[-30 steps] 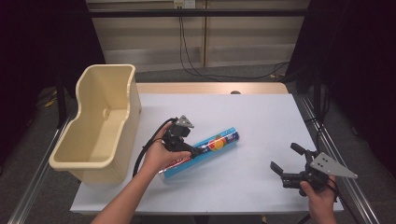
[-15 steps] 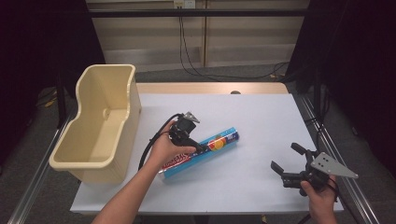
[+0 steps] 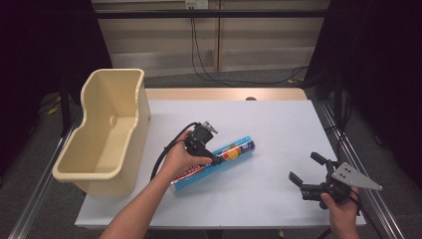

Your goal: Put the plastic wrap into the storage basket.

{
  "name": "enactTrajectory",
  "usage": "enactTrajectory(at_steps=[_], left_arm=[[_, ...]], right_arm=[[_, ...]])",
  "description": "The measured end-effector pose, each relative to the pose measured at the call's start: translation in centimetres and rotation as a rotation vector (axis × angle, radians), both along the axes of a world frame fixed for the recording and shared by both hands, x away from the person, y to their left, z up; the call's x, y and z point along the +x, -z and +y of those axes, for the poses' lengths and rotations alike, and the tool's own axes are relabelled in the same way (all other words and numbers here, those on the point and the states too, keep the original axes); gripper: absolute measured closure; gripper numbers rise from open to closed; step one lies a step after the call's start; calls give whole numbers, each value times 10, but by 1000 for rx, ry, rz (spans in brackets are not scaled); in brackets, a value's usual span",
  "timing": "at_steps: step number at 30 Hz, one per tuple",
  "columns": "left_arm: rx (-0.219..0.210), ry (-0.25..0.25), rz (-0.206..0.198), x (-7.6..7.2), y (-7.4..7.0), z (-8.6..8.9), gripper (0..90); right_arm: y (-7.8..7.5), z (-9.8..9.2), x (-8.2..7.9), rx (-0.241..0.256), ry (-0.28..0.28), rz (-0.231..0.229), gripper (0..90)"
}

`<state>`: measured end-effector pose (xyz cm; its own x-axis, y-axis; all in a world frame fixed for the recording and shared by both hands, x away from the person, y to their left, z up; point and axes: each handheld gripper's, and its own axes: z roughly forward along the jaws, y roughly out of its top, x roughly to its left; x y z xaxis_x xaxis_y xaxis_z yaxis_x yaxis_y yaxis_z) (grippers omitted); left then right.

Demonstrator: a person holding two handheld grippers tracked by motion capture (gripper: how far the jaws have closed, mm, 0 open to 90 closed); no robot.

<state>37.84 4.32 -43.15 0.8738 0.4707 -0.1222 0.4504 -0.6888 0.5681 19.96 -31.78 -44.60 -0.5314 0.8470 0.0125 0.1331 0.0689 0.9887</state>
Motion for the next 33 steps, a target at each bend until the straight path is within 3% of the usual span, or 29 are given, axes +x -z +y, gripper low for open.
enactTrajectory(at_steps=[15, 33], left_arm=[[78, 30, 41, -3, 12, -9, 92], [126, 82, 19, -5, 15, -16, 190]], right_arm=[[0, -1, 0, -1, 3, -3, 0], [-1, -1, 0, -3, 2, -9, 0]])
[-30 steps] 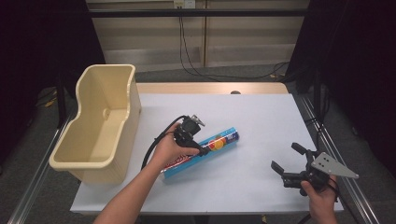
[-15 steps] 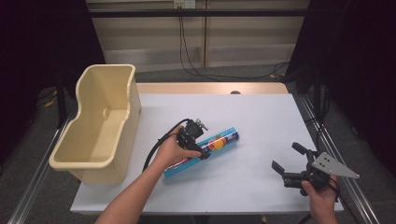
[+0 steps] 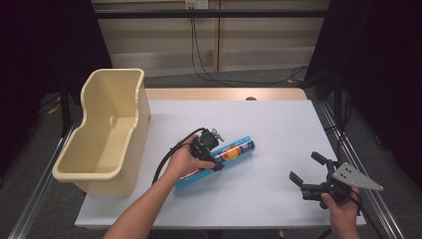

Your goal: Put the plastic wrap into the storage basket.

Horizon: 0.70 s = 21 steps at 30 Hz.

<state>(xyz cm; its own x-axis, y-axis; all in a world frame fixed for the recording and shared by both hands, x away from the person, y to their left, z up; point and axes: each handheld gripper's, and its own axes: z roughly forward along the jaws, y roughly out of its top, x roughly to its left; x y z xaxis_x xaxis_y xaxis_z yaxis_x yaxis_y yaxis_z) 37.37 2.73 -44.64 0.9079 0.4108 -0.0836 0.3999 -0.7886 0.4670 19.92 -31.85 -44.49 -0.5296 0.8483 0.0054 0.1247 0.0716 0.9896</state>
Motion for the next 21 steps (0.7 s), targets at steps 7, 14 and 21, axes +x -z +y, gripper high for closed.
enactTrajectory(at_steps=[7, 14, 21], left_arm=[[2, 19, 33, -1, 1, -3, 294], [40, 9, 8, -5, -2, -8, 320], [67, -32, 73, -6, -7, -7, 323]], right_arm=[[0, 0, 0, 2, 2, -1, 0], [0, 0, 0, 2, 1, -2, 0], [0, -2, 0, 6, 4, -1, 0]])
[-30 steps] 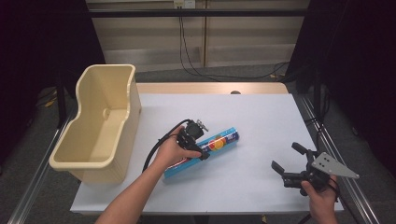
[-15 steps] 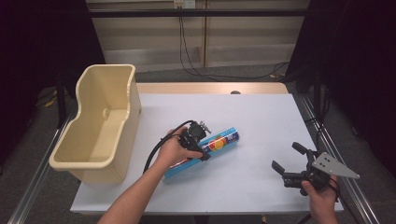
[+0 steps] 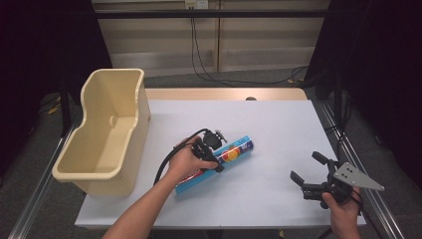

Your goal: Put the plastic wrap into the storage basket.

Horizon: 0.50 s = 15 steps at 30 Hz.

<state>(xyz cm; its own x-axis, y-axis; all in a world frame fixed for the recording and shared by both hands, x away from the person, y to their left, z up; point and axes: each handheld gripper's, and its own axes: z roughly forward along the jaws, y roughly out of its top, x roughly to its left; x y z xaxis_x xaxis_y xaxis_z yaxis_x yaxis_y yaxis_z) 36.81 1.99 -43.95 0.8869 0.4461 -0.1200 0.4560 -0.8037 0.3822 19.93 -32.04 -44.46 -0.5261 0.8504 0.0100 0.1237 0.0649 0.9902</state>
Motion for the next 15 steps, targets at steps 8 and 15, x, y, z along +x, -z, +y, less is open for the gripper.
enactTrajectory(at_steps=[8, 15], left_arm=[[-27, -67, 18, 0, -19, 9, 323], [-48, -116, 18, 1, -37, 18, 323]], right_arm=[[0, 0, 0, 6, 2, 0, 0], [0, 0, 0, 0, -2, -2, 0]])
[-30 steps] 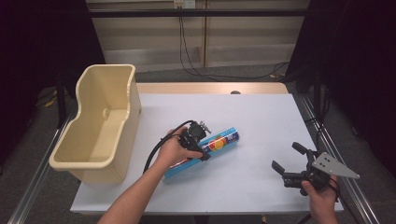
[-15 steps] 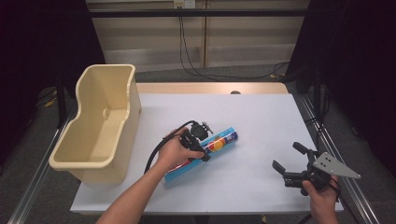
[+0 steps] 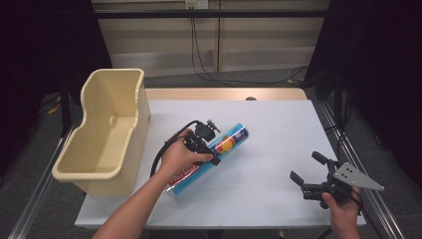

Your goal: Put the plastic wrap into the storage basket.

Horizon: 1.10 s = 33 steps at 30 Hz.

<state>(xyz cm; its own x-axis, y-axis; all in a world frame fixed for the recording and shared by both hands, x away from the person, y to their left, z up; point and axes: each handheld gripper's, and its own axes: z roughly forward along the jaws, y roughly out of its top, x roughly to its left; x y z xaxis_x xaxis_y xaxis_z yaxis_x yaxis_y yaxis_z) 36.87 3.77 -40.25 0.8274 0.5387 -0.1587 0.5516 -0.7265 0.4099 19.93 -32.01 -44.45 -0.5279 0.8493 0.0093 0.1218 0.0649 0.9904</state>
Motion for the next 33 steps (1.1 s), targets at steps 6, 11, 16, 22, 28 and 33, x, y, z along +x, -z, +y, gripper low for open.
enactTrajectory(at_steps=[6, 11, 16, 22, 28, 33], left_arm=[[-10, -45, 5, 1, -14, 9, 323], [-17, -81, 4, 3, -27, 15, 323], [-14, -102, 4, 5, -41, 18, 324], [5, -132, 8, 5, -57, 22, 324], [8, -163, -4, 7, -74, 30, 324], [15, -196, 1, 9, -88, 37, 324]], right_arm=[[0, 0, 0, 1, 1, 1, 0], [0, 0, 0, 1, 2, 1, 0], [0, 0, 0, 5, 3, 0, 0], [0, 1, -1, 4, 1, -2, 0], [0, 0, 0, 3, 2, -3, 0], [0, 2, -1, 3, 2, -2, 0]])
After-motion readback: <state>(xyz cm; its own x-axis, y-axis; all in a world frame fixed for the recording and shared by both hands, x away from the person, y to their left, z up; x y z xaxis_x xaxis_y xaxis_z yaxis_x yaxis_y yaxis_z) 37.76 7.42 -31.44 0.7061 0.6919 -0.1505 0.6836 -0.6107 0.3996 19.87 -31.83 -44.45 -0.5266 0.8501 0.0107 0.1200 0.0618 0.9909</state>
